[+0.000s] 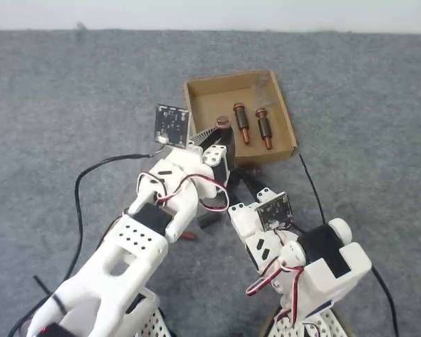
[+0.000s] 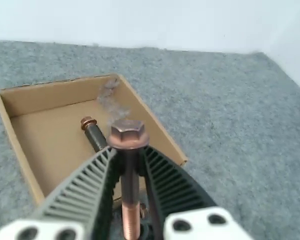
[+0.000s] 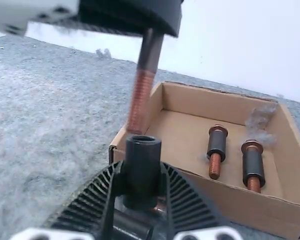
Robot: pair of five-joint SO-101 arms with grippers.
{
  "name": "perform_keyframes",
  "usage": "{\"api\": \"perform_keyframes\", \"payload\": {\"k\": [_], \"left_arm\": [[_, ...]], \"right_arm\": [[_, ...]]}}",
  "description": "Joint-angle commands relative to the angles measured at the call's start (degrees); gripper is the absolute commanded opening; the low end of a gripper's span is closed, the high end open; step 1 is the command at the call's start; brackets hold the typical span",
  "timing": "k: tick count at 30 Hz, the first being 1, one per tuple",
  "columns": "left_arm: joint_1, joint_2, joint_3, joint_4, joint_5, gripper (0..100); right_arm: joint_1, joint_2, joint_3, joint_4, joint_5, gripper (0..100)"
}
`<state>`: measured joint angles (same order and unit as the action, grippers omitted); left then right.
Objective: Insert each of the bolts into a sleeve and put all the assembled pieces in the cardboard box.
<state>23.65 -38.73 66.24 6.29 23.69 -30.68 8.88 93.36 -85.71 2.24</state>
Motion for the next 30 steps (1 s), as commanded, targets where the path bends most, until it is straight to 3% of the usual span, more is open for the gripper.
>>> {"api": "perform_keyframes", "payload": {"k": [1, 12, 17, 30], "left_arm": [[0.4, -3.2, 0.7, -6.6, 0.4, 1], [2.1, -3.1, 3.8, -7.6, -0.1, 1], [5.3, -3.1, 5.8, -7.6, -8.2, 1], [5.4, 1.5, 5.1, -7.9, -7.4, 1]], "right_arm": [[0.7, -3.3, -0.3, -2.7, 0.6, 0.6], [2.8, -3.4, -0.5, -2.9, 0.6, 0.6], [3.7, -3.4, -0.3, -4.9, 0.6, 0.6], [3.6, -3.4, 1.0, -7.3, 1.1, 0.6]]}}
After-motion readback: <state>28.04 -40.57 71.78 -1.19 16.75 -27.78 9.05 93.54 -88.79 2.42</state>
